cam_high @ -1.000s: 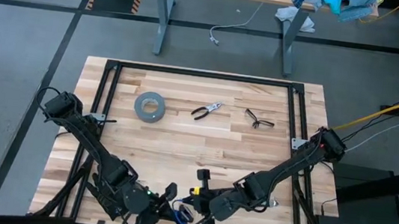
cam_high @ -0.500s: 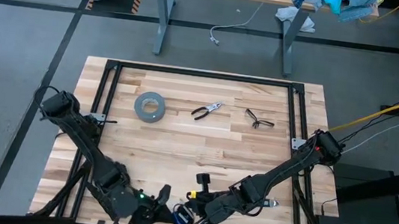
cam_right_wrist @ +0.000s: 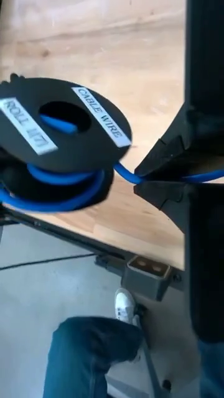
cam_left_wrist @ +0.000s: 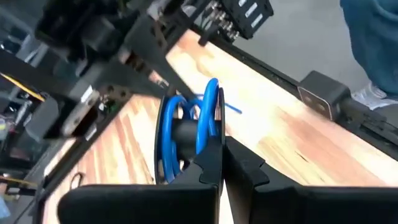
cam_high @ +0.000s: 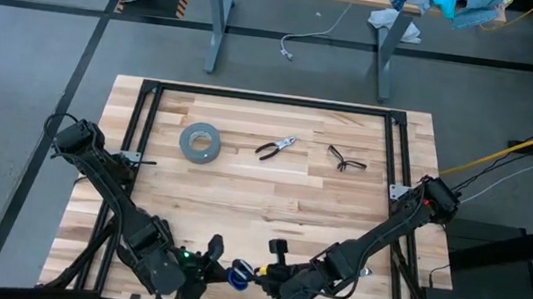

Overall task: Coil cords
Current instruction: Coil the blue wire cable onto the black spool

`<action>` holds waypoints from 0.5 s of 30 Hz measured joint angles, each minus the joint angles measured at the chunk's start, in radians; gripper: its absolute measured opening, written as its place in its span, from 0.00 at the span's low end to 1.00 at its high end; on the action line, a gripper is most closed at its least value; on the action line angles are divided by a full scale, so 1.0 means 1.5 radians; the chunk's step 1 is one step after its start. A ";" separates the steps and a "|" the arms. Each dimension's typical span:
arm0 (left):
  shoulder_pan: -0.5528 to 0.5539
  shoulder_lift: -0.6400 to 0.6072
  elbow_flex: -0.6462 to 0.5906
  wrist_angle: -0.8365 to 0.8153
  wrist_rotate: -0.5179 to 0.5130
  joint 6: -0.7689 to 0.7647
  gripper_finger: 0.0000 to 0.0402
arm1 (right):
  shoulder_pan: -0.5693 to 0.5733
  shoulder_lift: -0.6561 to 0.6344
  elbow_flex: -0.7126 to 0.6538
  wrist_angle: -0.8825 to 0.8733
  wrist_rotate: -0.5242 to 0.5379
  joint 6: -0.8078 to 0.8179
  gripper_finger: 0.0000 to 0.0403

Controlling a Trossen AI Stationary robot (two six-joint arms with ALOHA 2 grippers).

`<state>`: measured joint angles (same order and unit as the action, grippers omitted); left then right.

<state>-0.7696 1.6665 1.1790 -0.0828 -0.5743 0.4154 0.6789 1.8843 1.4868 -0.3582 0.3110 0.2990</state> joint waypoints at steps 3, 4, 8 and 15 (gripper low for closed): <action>0.000 0.000 0.000 -0.016 -0.003 -0.018 0.00 | 0.001 0.000 0.000 -0.005 -0.017 0.007 0.01; 0.000 0.000 0.000 -0.025 -0.007 -0.025 0.00 | 0.001 0.000 0.000 -0.007 -0.028 0.007 0.01; 0.001 0.000 0.000 -0.090 -0.027 -0.066 0.00 | 0.001 0.000 0.000 -0.008 -0.067 0.010 0.01; 0.014 0.001 0.000 -0.181 -0.029 -0.153 0.00 | 0.001 0.000 0.000 -0.008 -0.084 0.010 0.01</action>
<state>-0.7487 1.6676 1.1790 -0.3537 -0.6174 0.1853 0.6804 1.8839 1.4868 -0.3698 0.1852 0.3134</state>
